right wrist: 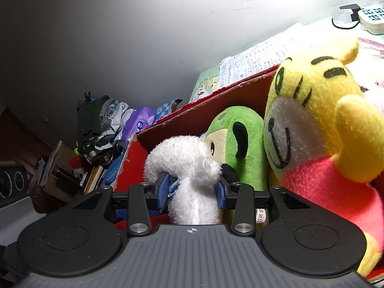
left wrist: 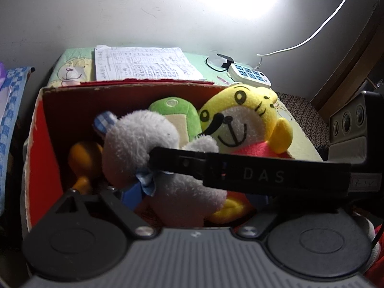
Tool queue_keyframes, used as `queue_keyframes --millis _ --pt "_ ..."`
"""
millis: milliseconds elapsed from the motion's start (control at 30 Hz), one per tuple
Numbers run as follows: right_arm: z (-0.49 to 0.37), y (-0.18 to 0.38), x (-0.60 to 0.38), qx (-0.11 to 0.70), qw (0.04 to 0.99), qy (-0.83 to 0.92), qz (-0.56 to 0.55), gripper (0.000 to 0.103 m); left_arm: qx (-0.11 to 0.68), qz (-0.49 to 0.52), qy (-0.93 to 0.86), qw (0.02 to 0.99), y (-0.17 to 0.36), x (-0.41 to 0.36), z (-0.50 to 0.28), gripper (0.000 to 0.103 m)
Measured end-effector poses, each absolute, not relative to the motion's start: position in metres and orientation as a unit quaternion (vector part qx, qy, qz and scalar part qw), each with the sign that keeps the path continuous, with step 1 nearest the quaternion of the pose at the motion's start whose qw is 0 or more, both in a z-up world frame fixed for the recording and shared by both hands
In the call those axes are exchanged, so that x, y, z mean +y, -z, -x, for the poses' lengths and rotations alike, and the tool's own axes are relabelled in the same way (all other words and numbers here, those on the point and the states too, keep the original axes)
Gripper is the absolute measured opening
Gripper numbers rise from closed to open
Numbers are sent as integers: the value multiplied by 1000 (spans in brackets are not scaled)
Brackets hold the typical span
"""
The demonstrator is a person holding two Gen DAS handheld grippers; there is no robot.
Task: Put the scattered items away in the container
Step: 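Lower the white bunny into the box beside the green plush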
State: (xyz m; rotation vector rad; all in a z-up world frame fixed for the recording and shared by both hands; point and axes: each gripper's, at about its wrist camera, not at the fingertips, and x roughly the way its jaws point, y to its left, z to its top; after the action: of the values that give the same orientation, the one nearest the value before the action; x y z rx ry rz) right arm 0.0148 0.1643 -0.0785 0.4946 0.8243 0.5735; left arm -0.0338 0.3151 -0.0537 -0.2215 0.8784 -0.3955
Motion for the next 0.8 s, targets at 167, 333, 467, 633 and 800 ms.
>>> queue_keyframes --millis 167,333,467,633,800 --pt "-15 80 174 400 846 -275 -222 41 423 75 159 889 53 316 38 90" --pt "-14 84 177 400 847 -280 -209 41 426 50 120 895 53 320 41 90" --pt "-15 88 175 397 844 -287 -221 41 441 42 85 892 56 325 38 92" --pt "-15 94 175 402 836 -295 -228 40 455 17 67 888 61 320 33 94" --pt "-15 95 176 400 836 -302 -223 40 457 4 57 887 64 315 32 95"
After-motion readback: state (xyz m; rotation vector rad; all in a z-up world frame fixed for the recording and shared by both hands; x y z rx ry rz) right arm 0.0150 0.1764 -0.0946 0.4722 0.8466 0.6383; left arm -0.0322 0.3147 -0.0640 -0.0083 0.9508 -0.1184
